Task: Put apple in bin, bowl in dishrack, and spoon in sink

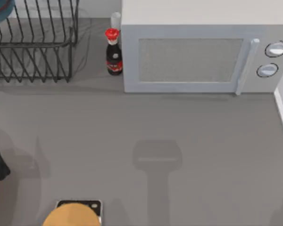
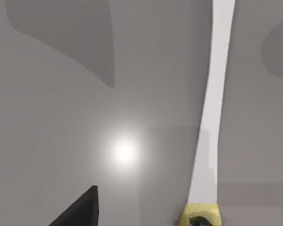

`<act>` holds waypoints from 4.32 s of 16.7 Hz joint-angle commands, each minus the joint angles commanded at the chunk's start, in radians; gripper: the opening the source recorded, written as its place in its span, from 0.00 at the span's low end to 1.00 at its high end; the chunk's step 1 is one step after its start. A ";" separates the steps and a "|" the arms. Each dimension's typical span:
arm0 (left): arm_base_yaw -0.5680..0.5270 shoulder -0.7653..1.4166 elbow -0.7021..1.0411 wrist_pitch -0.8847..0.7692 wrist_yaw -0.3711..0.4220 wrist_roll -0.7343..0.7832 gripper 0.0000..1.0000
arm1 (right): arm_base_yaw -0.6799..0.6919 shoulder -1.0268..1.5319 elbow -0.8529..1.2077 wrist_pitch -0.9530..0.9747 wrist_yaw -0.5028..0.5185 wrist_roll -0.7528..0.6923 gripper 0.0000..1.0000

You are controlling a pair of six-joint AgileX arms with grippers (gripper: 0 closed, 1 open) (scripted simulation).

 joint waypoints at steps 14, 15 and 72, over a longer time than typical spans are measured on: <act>0.000 0.000 0.000 0.000 0.000 0.000 1.00 | -0.001 0.150 -0.163 0.313 0.000 0.000 0.77; 0.000 0.000 0.000 0.000 0.000 0.000 1.00 | -0.001 0.150 -0.163 0.313 0.000 0.000 0.70; 0.000 0.000 0.000 0.000 0.000 0.000 1.00 | 0.270 1.081 1.826 -0.738 0.036 0.261 0.00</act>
